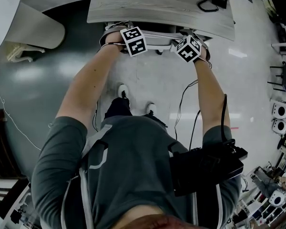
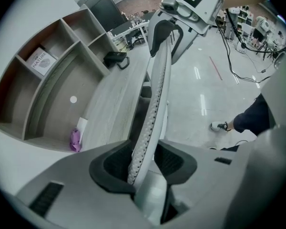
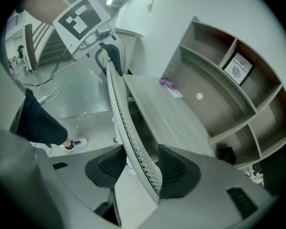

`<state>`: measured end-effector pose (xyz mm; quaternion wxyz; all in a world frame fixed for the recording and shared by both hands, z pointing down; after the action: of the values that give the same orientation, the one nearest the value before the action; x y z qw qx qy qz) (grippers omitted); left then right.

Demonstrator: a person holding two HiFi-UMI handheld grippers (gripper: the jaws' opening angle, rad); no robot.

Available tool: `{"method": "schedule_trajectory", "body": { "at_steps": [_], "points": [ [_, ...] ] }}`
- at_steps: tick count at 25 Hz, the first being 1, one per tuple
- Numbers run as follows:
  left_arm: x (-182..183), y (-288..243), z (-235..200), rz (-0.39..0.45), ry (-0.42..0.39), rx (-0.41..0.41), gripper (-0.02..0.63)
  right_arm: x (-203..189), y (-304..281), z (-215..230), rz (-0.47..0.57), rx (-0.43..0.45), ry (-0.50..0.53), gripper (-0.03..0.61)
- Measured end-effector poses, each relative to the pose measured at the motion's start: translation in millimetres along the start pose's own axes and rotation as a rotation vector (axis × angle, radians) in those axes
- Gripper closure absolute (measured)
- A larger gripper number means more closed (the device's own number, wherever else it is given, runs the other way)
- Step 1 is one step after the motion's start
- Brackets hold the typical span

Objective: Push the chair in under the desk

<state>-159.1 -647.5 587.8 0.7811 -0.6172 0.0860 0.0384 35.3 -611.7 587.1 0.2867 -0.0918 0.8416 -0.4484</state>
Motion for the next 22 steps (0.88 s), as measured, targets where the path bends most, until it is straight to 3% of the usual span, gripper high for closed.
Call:
{"method": "schedule_trajectory", "body": {
  "at_steps": [5,12,22],
  "points": [
    [-4,0,1,0.056,0.012,0.022,0.45,1,1,-5,0.013,-0.034,-0.021,0.357],
    [-12,24,9,0.28,0.281,-0.034,0.413,-11,38,-4,0.143,-0.018,-0.259,0.359],
    [-22,94,50,0.501,0.448,0.039,0.447,-21,113,-18,0.324,0.003,-0.439,0.455]
  ]
}}
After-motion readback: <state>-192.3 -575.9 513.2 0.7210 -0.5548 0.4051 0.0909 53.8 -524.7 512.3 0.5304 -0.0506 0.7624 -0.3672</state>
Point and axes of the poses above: the fingertips, and each gripper's own axes: y backward along the fingers, z to its right, x out of its top, the point moved 6 cm from there along y, backward along the fingers, and after that the axes turned 9 degrees about -x, right-handed, at the moved point
